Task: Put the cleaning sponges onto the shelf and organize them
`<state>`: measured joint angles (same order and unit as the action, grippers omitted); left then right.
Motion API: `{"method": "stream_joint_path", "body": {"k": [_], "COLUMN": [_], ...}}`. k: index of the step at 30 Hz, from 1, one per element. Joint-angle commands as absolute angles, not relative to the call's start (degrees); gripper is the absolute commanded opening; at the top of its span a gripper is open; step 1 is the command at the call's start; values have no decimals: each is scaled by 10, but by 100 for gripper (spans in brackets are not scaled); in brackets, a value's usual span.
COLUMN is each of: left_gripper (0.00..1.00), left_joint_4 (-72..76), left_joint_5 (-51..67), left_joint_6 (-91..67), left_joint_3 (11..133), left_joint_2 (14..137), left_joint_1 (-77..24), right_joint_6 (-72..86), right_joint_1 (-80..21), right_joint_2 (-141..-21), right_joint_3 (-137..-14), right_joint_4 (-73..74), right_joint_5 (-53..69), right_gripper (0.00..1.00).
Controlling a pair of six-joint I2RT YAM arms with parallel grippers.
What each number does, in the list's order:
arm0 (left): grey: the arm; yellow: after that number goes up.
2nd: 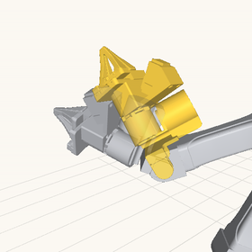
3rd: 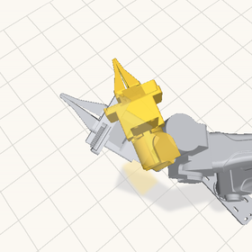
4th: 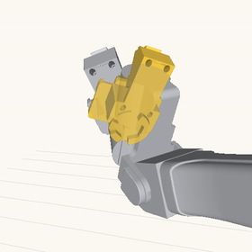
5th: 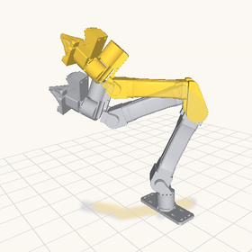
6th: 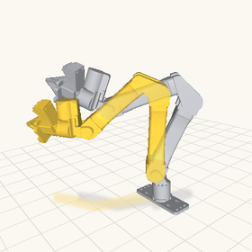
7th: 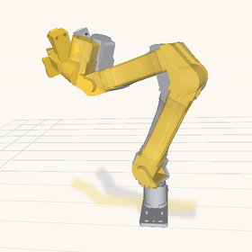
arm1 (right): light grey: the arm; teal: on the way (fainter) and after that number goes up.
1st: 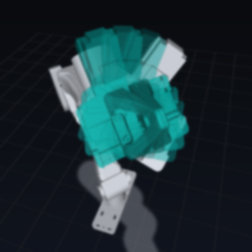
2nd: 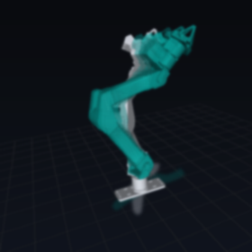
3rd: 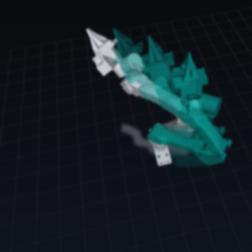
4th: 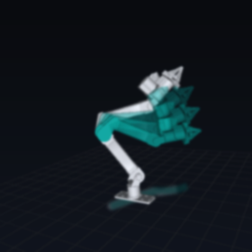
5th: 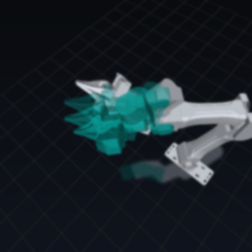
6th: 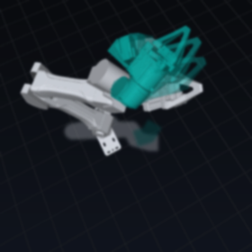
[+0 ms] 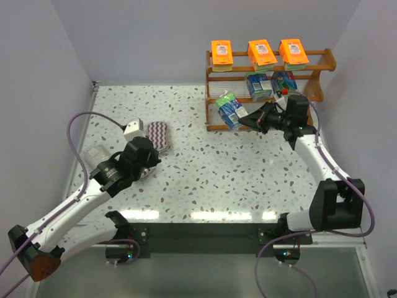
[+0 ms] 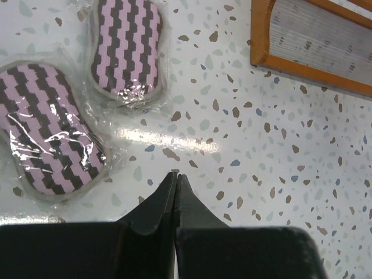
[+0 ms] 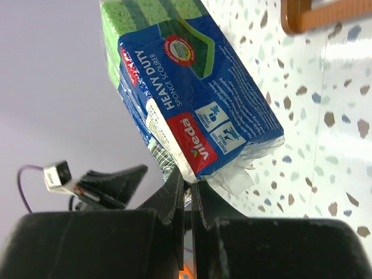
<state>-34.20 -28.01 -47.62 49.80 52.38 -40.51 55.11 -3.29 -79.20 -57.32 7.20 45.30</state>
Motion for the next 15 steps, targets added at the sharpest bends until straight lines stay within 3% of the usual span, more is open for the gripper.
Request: {"method": "stream_joint_path", "body": {"k": [1,15], "left_gripper": [0,0], "left_joint_4": [-392,-420], "left_joint_5": [-301,-301], "left_joint_6": [-509,-526], "left_joint_3": [505,491], "left_joint_2": [502,469], "left_joint_1": [-402,-402], "right_joint_6": [604,728], "right_joint_1": [-30,-51], "right_joint_2": [-816,-894], "right_joint_3": [-621,-688], "right_joint_4": [52,-46], "right_joint_5": [431,296], "right_gripper": [0,0]}}
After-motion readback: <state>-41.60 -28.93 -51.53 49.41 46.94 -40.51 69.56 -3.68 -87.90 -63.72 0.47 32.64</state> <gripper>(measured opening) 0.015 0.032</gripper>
